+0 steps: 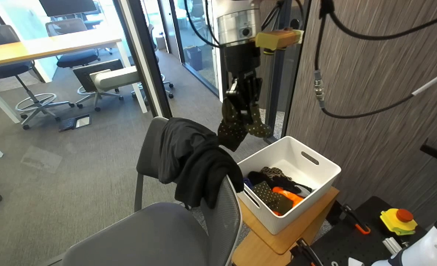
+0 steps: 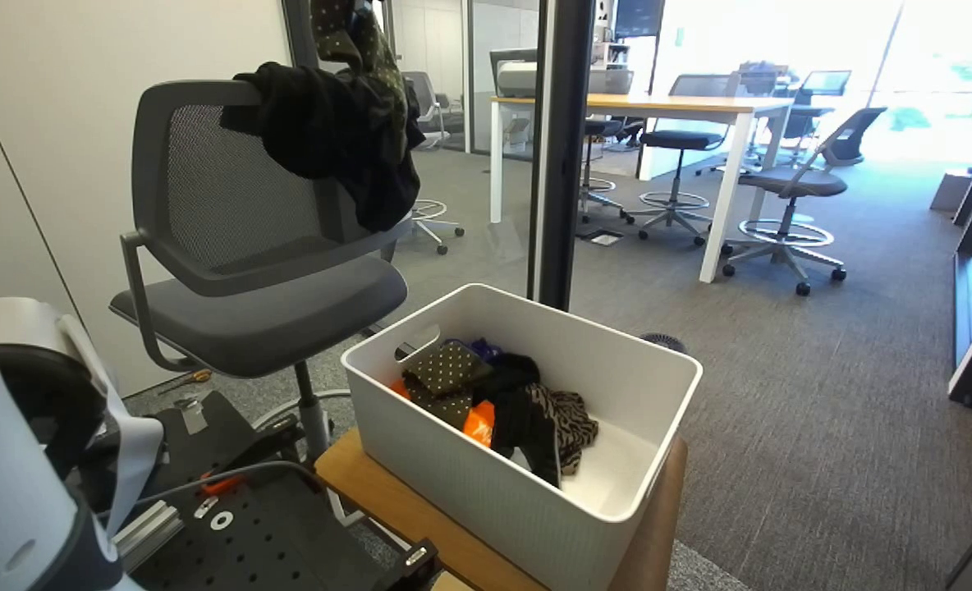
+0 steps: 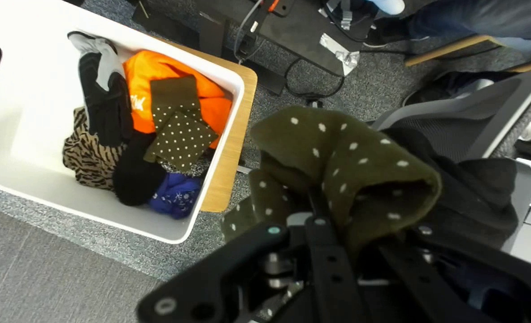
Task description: Put one sock on the backrest of the chair
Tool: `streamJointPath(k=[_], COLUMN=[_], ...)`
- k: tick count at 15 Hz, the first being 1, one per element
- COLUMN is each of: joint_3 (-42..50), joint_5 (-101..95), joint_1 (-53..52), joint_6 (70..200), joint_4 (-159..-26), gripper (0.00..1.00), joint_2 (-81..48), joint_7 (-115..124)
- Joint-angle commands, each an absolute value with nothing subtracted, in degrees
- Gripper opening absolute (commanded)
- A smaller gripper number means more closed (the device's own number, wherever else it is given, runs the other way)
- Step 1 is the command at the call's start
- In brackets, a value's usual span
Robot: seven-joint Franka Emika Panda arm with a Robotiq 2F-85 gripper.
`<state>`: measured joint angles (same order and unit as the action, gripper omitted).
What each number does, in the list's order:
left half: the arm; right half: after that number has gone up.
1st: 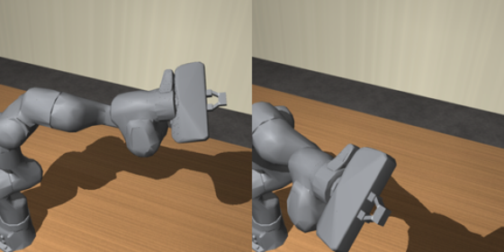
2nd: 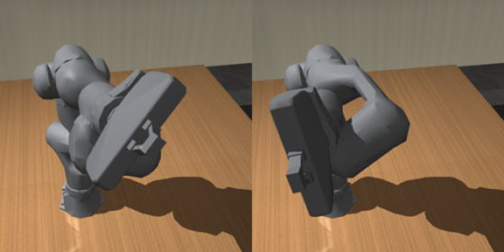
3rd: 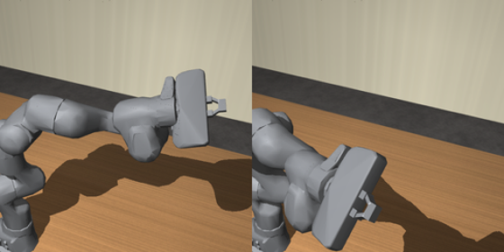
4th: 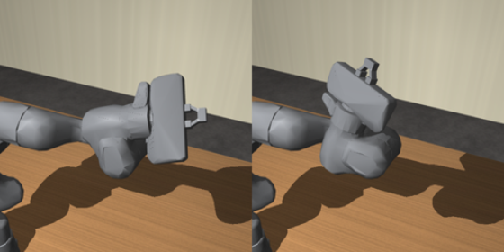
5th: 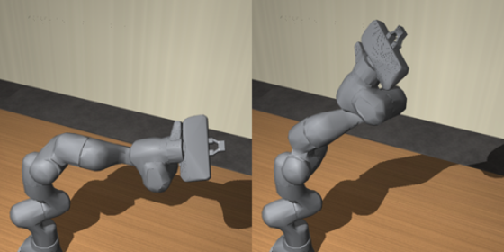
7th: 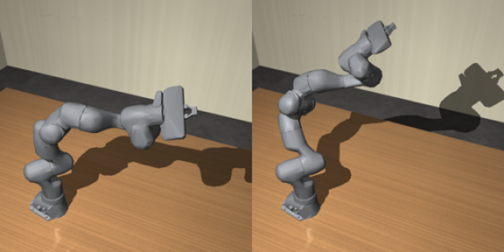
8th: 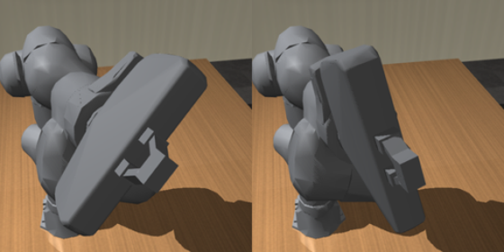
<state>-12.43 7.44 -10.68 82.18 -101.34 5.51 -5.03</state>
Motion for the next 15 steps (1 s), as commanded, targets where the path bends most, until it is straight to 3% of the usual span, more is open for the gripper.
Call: streamJointPath(k=[1, 15], joint_3=[-14.31, -17.05], joint_5=[7.29, 4.01], joint_1=[-12.86, -24.83], joint_6=[78.15, 60.51], joint_4=[-91.45, -68.14], gripper=[0.07, 0.07], joint_2=[-4.15, -21.25], joint_7=[-0.85, 11.49])
